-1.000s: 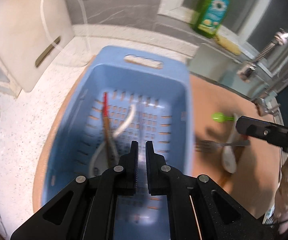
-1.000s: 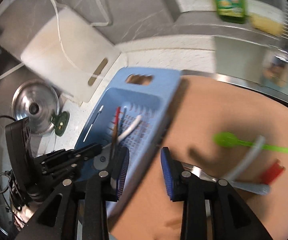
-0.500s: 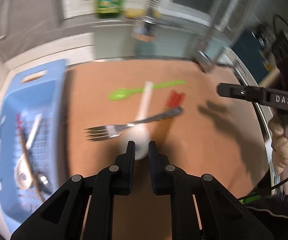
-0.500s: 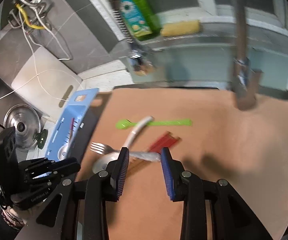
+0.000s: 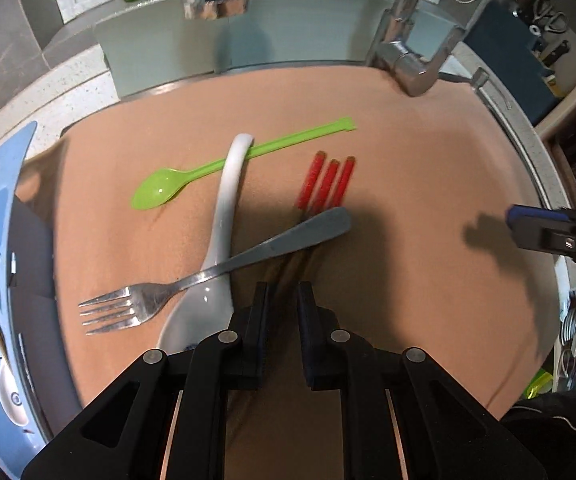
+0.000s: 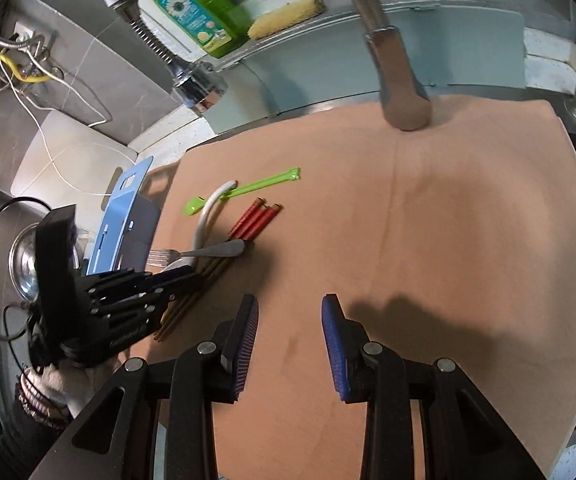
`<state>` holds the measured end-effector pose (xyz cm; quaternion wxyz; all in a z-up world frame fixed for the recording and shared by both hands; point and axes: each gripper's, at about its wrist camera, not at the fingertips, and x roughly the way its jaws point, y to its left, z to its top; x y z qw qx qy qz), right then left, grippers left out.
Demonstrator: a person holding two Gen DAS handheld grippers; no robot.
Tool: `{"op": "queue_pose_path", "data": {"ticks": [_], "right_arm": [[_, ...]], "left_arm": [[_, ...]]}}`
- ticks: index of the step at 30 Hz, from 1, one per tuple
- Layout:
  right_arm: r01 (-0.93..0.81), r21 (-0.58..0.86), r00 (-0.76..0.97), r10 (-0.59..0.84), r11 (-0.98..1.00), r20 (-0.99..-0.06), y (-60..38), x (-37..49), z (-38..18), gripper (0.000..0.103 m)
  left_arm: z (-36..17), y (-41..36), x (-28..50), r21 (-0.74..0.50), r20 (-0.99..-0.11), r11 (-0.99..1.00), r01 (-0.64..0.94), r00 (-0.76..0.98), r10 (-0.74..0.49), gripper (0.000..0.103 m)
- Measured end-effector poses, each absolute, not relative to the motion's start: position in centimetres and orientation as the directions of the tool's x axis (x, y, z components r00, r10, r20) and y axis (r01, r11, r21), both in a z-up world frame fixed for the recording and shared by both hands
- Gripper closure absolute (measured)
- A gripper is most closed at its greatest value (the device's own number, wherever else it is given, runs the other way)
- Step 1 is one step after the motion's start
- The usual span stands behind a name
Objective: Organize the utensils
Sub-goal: 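Move both open tools back over the remaining utensils on the mat, then grasp a red-tipped chopstick with the left tool while the right tool grasps another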
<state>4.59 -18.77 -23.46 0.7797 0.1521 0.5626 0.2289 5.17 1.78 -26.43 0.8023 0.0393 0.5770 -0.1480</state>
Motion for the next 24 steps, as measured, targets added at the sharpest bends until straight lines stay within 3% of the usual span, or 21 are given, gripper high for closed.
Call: {"op": "queue_pose_path", "data": {"ticks": [6, 24], "right_arm": [[-0.167, 0.510, 0.256, 0.536, 0.844, -0.804, -19.6, 4.6, -23.8, 0.073], [-0.189, 0.527, 0.203, 0.558, 0.828, -0.804, -17.4, 4.6, -24.3, 0.073]], "left_arm": [[-26.5, 2.0, 5.8, -0.101, -0.943, 0.956, 0.277, 0.280, -0.181, 0.079], [-27.1, 1.0, 3.8, -0.144, -0.949, 0.938, 0.315, 0.225, -0.222, 0.080]]}}
